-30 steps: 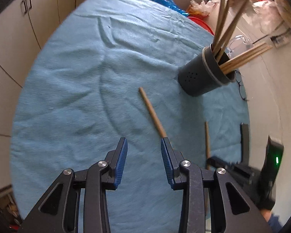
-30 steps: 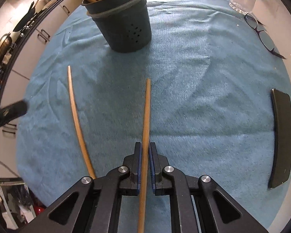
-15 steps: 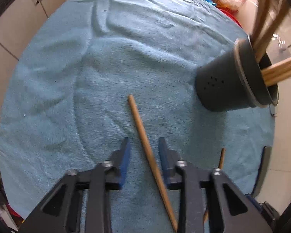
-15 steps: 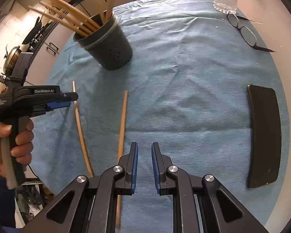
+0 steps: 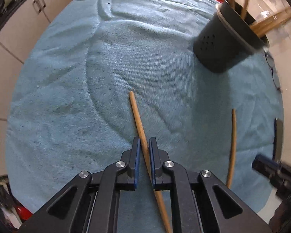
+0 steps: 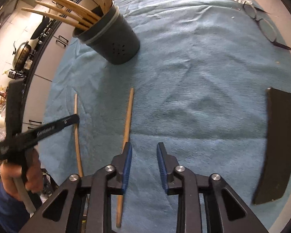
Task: Organize utensils
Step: 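Close the right tool on one chopstick while the left tool grasps the other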
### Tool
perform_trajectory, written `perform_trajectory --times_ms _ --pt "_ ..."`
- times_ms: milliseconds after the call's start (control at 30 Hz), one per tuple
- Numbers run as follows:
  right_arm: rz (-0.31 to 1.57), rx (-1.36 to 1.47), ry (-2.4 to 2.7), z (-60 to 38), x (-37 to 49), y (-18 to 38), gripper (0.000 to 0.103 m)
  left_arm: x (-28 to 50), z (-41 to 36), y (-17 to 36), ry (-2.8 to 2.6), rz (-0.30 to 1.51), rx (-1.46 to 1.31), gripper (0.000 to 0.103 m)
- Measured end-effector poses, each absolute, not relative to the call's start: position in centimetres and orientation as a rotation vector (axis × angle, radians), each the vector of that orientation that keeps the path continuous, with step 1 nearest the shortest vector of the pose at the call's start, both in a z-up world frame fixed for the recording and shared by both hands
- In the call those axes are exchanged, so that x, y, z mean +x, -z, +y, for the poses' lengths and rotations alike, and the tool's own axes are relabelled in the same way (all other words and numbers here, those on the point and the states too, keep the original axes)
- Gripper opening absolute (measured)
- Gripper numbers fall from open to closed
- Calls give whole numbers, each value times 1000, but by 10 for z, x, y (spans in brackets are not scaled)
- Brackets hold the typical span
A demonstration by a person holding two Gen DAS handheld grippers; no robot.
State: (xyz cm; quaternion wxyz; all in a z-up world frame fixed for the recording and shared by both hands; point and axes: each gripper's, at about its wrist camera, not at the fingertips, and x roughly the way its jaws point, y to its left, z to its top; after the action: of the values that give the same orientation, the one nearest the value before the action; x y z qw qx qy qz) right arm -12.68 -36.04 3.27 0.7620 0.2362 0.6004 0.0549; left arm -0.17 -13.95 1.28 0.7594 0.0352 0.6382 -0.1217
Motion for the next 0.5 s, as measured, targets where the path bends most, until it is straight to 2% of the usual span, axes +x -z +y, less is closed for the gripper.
perform_trajectory --times_ms 100,500 --pt "1299 532 -109 -351 -120 -29 36 -8 -136 -14 308 1399 107 10" --pt "1358 448 18 -307 -95 -16 35 -25 -120 -18 422 1357 155 8"
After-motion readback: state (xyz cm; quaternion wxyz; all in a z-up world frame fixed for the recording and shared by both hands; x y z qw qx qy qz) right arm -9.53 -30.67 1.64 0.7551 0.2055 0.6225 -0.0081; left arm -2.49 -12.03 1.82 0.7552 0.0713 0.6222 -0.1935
